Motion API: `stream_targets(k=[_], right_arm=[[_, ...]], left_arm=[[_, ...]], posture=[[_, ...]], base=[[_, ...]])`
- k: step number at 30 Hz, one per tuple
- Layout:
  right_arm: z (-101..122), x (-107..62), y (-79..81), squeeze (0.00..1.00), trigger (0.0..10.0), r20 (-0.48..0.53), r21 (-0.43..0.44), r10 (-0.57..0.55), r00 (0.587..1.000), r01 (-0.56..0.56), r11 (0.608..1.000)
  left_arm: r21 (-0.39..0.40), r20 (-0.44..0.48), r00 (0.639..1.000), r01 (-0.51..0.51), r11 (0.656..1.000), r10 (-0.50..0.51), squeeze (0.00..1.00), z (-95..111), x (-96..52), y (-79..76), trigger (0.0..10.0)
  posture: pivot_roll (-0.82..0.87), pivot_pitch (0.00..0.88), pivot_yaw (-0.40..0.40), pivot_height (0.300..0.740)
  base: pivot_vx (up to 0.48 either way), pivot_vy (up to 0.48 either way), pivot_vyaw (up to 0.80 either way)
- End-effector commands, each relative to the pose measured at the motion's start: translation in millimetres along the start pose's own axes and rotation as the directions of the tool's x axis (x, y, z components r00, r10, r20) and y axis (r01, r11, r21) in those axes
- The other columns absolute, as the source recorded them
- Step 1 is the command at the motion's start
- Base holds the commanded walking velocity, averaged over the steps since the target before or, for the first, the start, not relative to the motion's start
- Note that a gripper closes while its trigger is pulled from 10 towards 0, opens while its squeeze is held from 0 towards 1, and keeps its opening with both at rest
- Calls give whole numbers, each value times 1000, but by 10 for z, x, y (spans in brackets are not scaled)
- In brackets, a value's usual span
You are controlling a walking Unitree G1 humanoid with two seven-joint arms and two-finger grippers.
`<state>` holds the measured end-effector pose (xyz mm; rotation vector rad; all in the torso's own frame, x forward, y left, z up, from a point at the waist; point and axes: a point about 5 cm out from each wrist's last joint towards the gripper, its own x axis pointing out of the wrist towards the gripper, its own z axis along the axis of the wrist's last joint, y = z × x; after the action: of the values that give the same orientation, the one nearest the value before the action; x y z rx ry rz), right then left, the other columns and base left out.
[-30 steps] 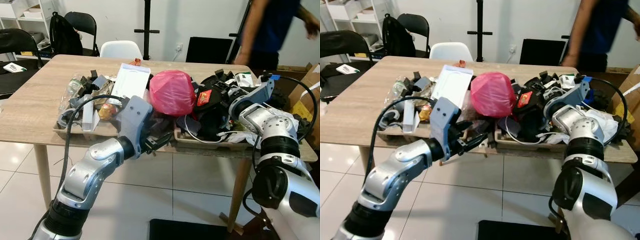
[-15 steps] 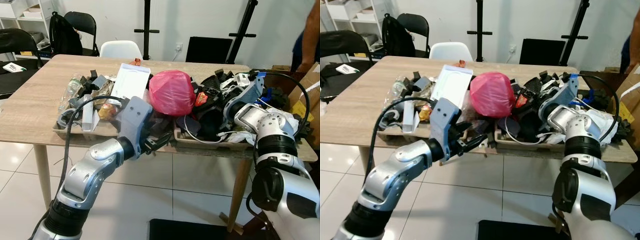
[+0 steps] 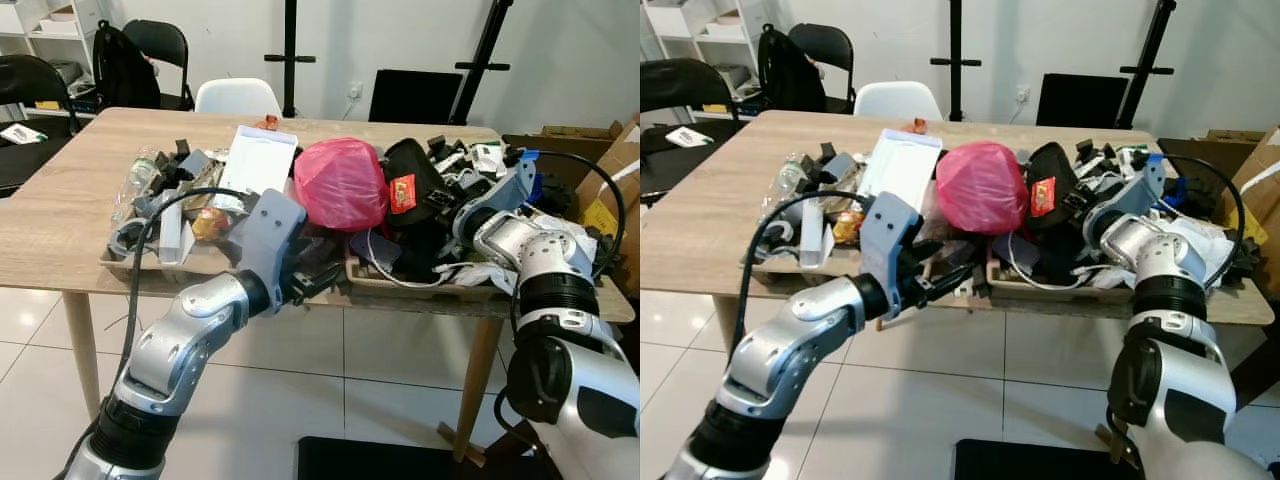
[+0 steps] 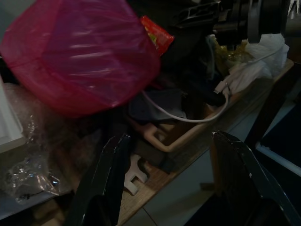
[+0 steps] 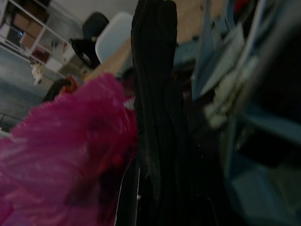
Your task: Picking trash to rubbish bin
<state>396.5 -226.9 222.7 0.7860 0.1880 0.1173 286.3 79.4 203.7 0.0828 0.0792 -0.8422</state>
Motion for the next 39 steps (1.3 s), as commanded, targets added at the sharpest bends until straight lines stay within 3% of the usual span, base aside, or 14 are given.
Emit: stream_targets(k=[1, 10, 11, 14, 16, 18, 21, 23, 24, 26, 29, 34, 37, 39], right_arm=[[112, -15, 57, 0, 0, 69, -30, 36, 997, -34, 999], [280, -34, 232, 0, 0, 180, -235, 91, 979, -47, 971], [406, -65, 292, 0, 0, 277, -321, 88, 957, 6, 947], [515, -99, 361, 0, 0, 351, -427, 96, 931, 68, 902], [580, -130, 441, 0, 0, 393, -643, 114, 912, 184, 744], [596, -145, 504, 0, 0, 409, -752, 142, 901, 245, 612], [550, -131, 541, 0, 0, 368, -814, 170, 914, 228, 534], [478, -116, 536, 0, 0, 320, -873, 185, 929, 213, 439], [478, -116, 536, 0, 0, 320, -873, 185, 929, 213, 439], [414, -103, 506, 0, 0, 279, -901, 187, 942, 190, 389], [329, -86, 488, 0, 0, 215, -924, 199, 956, 133, 359], [323, -80, 456, 0, 0, 219, -929, 192, 957, 144, 341], [362, -86, 434, 0, 0, 252, -917, 178, 951, 176, 357], [433, -104, 448, 0, 0, 301, -886, 182, 936, 203, 418]], left_arm=[[3, 9, 1000, -21, 1000, 21, 0, 25, 7, 41, 10000], [6, 20, 999, -38, 999, 38, 0, 38, 11, 58, 10000], [7, 25, 999, -44, 999, 44, 0, 47, 14, 63, 10000], [8, 29, 998, -49, 999, 49, 0, 53, 14, 68, 10000], [9, 30, 998, -52, 999, 52, 0, 55, 15, 70, 10000], [8, 31, 998, -52, 999, 52, 0, 57, 15, 70, 10000], [7, 32, 998, -54, 999, 53, 0, 57, 15, 70, 10000], [7, 33, 998, -54, 999, 54, 0, 57, 16, 69, 10000], [7, 33, 998, -54, 999, 54, 0, 57, 16, 69, 10000], [7, 33, 998, -54, 999, 54, 0, 56, 16, 65, 10000], [6, 32, 998, -54, 999, 54, 0, 54, 19, 67, 10000], [7, 32, 998, -54, 999, 54, 0, 55, 22, 67, 10000], [7, 33, 998, -53, 999, 53, 0, 56, 23, 64, 10000], [7, 34, 998, -53, 999, 53, 0, 57, 23, 62, 10000]], posture=[[-9, 38, -1, 740], [-9, 40, -3, 740], [-9, 42, -5, 740], [-9, 42, -5, 740], [-10, 43, -5, 740], [-10, 45, -6, 740], [-9, 46, -7, 740], [-8, 46, -7, 740], [-8, 46, -7, 740], [-8, 47, -6, 740], [-8, 47, -6, 740], [-9, 49, -4, 740], [-9, 49, -4, 740], [-9, 47, -3, 740]], base=[[0, 0, 0], [0, 0, 0], [0, 0, 0], [0, 0, 0], [0, 0, 0], [0, 0, 0], [0, 0, 0], [0, 0, 0], [0, 0, 0], [0, 0, 0], [0, 0, 0], [0, 0, 0], [0, 0, 0], [0, 0, 0]])
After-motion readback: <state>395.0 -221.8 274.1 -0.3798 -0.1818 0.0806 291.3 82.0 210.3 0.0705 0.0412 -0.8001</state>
